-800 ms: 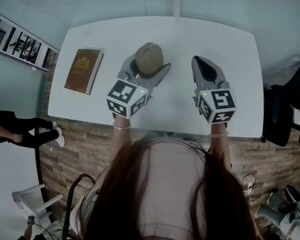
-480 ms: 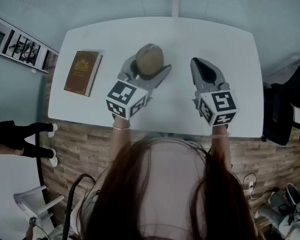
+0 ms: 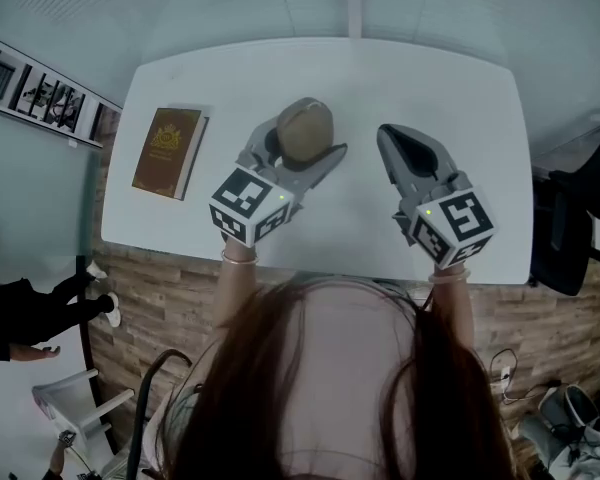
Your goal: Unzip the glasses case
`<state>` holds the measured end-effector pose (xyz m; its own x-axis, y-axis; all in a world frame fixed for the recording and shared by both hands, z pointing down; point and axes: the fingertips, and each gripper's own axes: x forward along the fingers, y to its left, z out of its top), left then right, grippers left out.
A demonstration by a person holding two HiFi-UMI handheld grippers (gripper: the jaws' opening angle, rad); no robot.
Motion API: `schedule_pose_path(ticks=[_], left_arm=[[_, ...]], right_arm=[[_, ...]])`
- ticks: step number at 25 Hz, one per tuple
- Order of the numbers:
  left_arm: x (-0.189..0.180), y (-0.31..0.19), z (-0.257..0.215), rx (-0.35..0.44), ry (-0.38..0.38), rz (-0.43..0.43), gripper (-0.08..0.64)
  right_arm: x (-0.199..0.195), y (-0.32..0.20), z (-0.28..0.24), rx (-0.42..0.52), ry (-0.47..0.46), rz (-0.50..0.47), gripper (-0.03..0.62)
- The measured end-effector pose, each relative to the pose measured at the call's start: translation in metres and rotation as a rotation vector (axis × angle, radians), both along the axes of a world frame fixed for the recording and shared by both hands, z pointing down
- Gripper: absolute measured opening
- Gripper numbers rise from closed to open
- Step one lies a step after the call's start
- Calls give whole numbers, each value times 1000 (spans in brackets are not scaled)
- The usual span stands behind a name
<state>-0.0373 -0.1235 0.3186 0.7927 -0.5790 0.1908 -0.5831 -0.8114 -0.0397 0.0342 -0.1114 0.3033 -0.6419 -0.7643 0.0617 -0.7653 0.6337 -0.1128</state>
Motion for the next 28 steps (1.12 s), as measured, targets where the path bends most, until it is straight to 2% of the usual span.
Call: schedule_pose_path(ticks=[9, 28], left_arm=[[7, 5, 5, -28, -26, 93, 307], [15, 18, 25, -67, -95, 258, 307]], right_arm=[[-20, 1, -23, -11, -57, -158, 3], [-38, 4, -34, -28, -71, -337, 37]])
